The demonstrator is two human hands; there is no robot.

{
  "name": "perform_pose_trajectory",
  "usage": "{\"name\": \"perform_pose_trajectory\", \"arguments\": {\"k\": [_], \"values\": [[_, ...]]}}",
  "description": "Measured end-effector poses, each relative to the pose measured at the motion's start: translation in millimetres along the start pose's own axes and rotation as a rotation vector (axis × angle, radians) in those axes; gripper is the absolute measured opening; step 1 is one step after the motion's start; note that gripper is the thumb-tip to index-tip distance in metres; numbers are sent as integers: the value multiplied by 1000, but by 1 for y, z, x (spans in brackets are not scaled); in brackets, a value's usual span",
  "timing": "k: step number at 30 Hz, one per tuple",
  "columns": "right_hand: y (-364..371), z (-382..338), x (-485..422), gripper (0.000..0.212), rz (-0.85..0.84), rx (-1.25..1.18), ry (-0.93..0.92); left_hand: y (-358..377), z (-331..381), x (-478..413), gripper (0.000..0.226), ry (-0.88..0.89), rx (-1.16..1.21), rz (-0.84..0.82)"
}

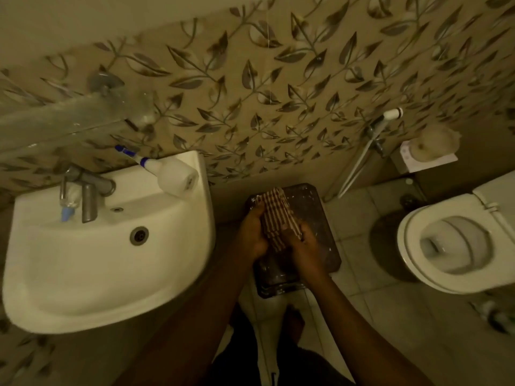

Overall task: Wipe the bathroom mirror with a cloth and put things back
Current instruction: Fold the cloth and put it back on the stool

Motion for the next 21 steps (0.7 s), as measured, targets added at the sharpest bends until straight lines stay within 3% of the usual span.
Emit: {"name": "perform_pose_trajectory", "arguments": {"k": [7,16,21], "values": [[-32,33,-35,7,125,62,9,-21,-13,-53,46,85,-175,41],[-55,85,-81,19,109,146,158,-27,1,-119,42,280,-610,168],[-53,88,-117,14,57,119,92,-30,8,-151,40,312,-554,179]]}}
Point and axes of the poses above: each hand's wrist, its own x-axis away from the middle knuckle, its own y-axis out of the palm, z = x × y, the point moved 10 cm from there along -x, towards the middle knuckle, and after that the axes turned 14 degrees about -x, right-handed, at the moved point
